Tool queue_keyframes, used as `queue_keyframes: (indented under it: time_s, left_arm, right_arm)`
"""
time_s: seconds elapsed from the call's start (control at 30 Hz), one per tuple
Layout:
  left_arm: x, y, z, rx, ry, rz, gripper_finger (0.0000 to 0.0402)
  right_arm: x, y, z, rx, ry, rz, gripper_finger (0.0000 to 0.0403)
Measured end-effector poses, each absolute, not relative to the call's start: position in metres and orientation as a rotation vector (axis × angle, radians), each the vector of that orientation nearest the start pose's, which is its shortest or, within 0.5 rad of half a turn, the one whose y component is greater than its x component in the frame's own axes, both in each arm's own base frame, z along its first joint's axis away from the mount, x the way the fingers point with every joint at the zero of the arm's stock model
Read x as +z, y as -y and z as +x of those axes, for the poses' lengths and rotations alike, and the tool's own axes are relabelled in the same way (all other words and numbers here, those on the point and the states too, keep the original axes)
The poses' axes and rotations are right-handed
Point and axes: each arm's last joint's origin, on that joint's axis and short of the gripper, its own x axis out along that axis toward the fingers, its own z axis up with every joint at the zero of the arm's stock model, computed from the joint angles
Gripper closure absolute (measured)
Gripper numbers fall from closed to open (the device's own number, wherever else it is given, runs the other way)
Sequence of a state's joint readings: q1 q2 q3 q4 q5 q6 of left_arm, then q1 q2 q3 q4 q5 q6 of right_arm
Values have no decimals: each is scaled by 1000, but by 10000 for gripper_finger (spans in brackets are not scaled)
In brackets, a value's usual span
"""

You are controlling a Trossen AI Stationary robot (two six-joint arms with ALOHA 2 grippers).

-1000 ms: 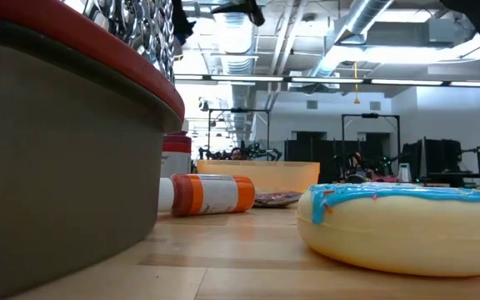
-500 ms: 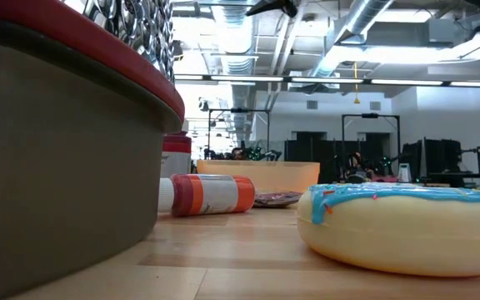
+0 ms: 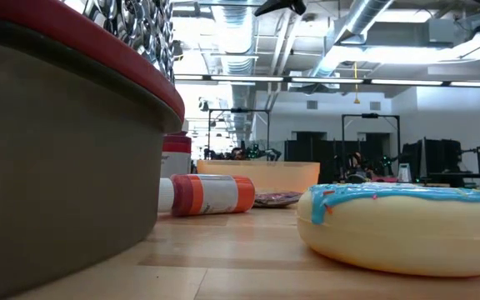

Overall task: Pick & Place Food Item
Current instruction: Put the blue food coloring bottle into the transparent bin

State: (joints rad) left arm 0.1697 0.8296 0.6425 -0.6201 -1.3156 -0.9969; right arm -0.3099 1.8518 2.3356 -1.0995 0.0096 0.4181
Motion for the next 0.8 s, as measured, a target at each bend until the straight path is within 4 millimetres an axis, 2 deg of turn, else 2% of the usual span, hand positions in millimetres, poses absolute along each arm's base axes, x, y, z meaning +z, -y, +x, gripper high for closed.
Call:
queue_keyframes:
  time_s: [0.17, 0.3, 0.53, 0.8]
  left_arm:
    - [232, -61, 138, 1677, 118, -341, 289]
    - [219, -73, 138, 1765, 137, -350, 289]
    - [208, -99, 134, 1886, 72, -395, 289]
    - [196, -113, 133, 1967, -22, -348, 289]
  right_arm:
    - [468, 111, 343, -436, -539, 495, 145]
    - [468, 113, 343, -438, -541, 493, 145]
    - [468, 113, 343, -432, -545, 489, 145]
    - [468, 112, 343, -430, -550, 490, 145]
